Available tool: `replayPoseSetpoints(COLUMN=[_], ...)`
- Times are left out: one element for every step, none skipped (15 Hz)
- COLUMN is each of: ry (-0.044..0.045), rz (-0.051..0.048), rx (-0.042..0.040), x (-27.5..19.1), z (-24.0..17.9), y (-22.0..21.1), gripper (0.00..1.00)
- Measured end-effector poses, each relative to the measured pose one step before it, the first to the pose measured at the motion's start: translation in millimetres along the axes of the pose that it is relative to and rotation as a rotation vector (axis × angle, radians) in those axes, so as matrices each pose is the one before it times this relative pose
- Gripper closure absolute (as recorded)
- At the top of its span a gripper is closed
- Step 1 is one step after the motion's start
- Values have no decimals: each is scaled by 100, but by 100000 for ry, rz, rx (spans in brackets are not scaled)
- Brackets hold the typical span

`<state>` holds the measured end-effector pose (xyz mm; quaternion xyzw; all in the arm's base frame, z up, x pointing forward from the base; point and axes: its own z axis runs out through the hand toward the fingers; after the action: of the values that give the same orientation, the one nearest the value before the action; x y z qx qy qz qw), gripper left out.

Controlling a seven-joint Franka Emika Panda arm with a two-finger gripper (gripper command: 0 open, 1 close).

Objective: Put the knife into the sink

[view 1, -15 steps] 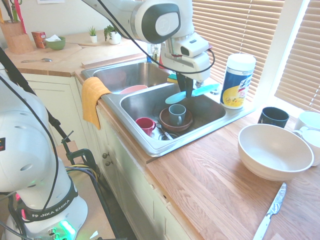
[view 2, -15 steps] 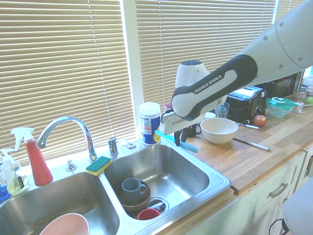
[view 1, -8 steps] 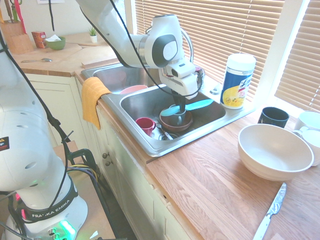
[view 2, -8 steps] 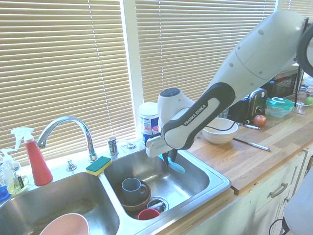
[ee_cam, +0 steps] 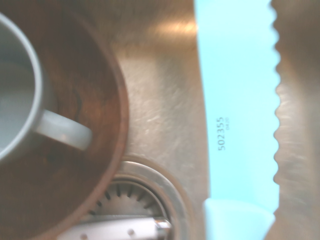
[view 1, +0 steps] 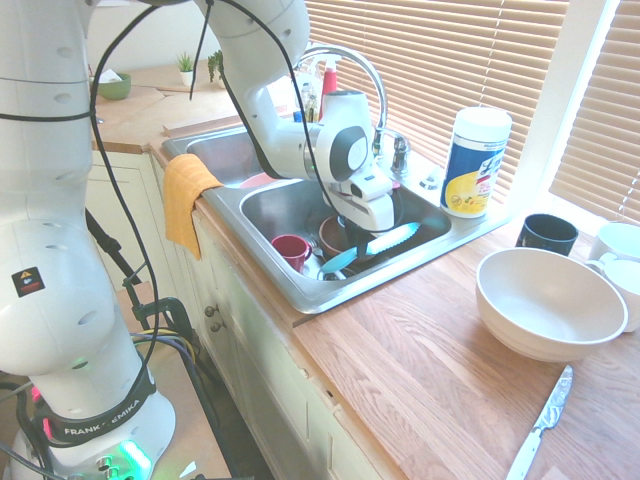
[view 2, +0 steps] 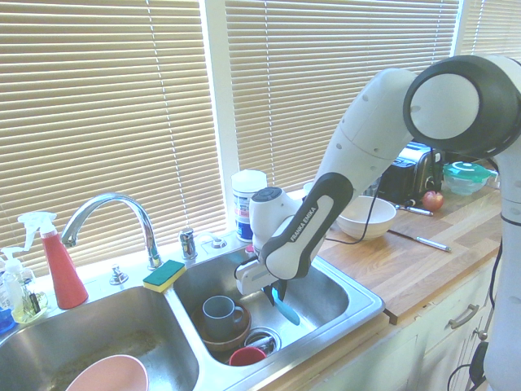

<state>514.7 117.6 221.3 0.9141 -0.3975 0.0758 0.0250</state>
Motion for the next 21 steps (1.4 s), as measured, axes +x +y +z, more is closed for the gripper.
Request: replayPoseSetpoints(ry=[-374, -18, 161, 262, 301, -3, -245, -474, -643, -485, -330, -292, -187, -286, -342, -477, -598, -634, -747, -798, -719], rz=[-640, -643, -623, -381, -200, -163, -70, 201, 438, 582, 526, 334, 260, 239, 216, 377, 400, 216, 293, 201, 42], rx=[-225, 62, 157, 48, -181, -383, -615, -216, -140, -85, 43, -228, -221, -339, -525, -456, 137, 325, 152, 111, 138], x=[-252, -225, -255, -171, -69, -156, -180, -232, -227, -102, -15, -28, 25, 23, 36, 62, 8, -4, 24, 33, 64], z=[848, 559, 341, 152, 132, 251, 435, 499, 558, 501, 458, 406, 367, 401, 414, 405, 361, 296, 251, 197, 110], y=[-547, -457, -312, -118, 42, 218, 327, 414, 392, 329, 280, 207, 198, 182, 185, 185, 92, 48, 68, 63, 54], gripper=[100, 100, 100, 100, 100, 100, 100, 100, 100, 100, 100, 100, 100, 100, 100, 100, 100, 100, 0, 0, 0])
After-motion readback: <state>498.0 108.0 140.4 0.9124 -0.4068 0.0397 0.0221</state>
